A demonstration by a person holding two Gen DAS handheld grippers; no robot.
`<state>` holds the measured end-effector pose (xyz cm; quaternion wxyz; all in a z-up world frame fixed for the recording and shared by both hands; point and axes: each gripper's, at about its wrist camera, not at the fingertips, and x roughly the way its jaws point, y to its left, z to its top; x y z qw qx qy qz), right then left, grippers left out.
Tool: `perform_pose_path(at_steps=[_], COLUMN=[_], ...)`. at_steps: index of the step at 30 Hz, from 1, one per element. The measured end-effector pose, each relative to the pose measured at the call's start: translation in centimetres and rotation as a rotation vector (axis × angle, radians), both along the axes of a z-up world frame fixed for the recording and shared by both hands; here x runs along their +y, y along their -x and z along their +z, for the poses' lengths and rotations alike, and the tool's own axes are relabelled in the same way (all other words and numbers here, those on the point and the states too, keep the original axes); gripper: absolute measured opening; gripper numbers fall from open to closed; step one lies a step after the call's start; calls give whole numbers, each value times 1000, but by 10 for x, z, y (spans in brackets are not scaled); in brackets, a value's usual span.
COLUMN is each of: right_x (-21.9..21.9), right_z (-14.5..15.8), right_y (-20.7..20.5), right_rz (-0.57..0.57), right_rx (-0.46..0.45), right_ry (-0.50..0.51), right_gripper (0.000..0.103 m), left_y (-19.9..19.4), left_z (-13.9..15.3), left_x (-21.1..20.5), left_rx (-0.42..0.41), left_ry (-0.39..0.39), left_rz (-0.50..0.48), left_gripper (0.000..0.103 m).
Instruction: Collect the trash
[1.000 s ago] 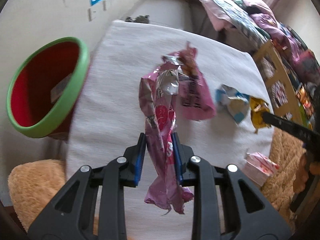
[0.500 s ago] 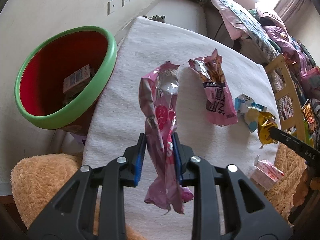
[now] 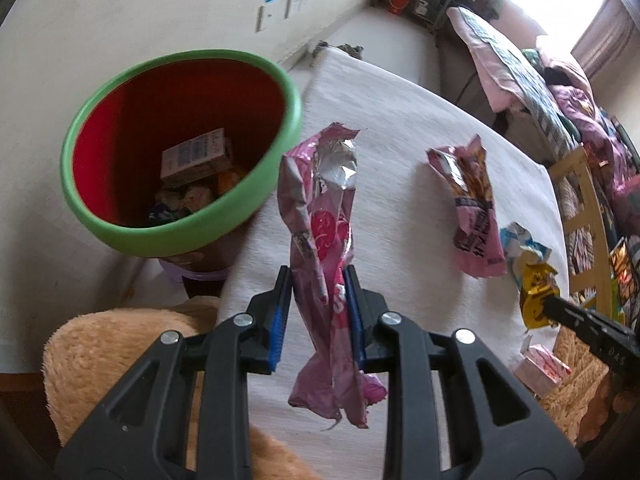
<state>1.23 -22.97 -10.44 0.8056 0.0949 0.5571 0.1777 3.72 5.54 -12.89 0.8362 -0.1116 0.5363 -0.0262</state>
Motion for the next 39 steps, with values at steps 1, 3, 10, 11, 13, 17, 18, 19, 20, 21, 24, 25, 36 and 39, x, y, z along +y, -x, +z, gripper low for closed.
perform_pose_path(at_steps=[1,3,10,11,13,17,18,19,20,21,24,25,36,39], right_x=[4,13,54,60,76,111,121,130,137,147,170,178,220,226], right_z=[1,3,21,24,31,40,41,42,42,41,38,36,31,32], right_y=[0,-1,-17,-21,-28,-45,-49,-54,-58,-63,-81,-87,-114,-117], right_rz=[11,37,129,141,174,238,254,270,280,291,311,315,316,323], right_rx=[-2,-10,-73,-83,-111,-152,-158,-164,-167,-167,-139,-128,-57,-65], right_ry=[3,8,-1,-3,-5,-9,-11,-12,-13,-18,-62,-74,-123,-122], right_gripper=[6,6,6,6,6,6,6,6,6,6,7,7,9,10], left_y=[0,1,-1,-1,-1,-4,-5,-7,-8,-12,-19,-21,-37,-38], left_z=[0,2,10,12,14,17,17,17,17,16,14,13,13,12], left_x=[3,12,50,55,66,84,87,91,93,98,105,106,118,122], left_rx=[-2,-7,-29,-31,-32,-35,-36,-36,-35,-30,-23,-24,-23,-22], left_ry=[1,0,-25,-28,-38,-52,-54,-56,-57,-59,-42,-35,-36,-42], left_rz=[7,27,118,131,155,189,194,200,205,212,233,236,248,248], left_gripper=[25,25,25,25,25,25,25,25,26,26,26,26,26,26])
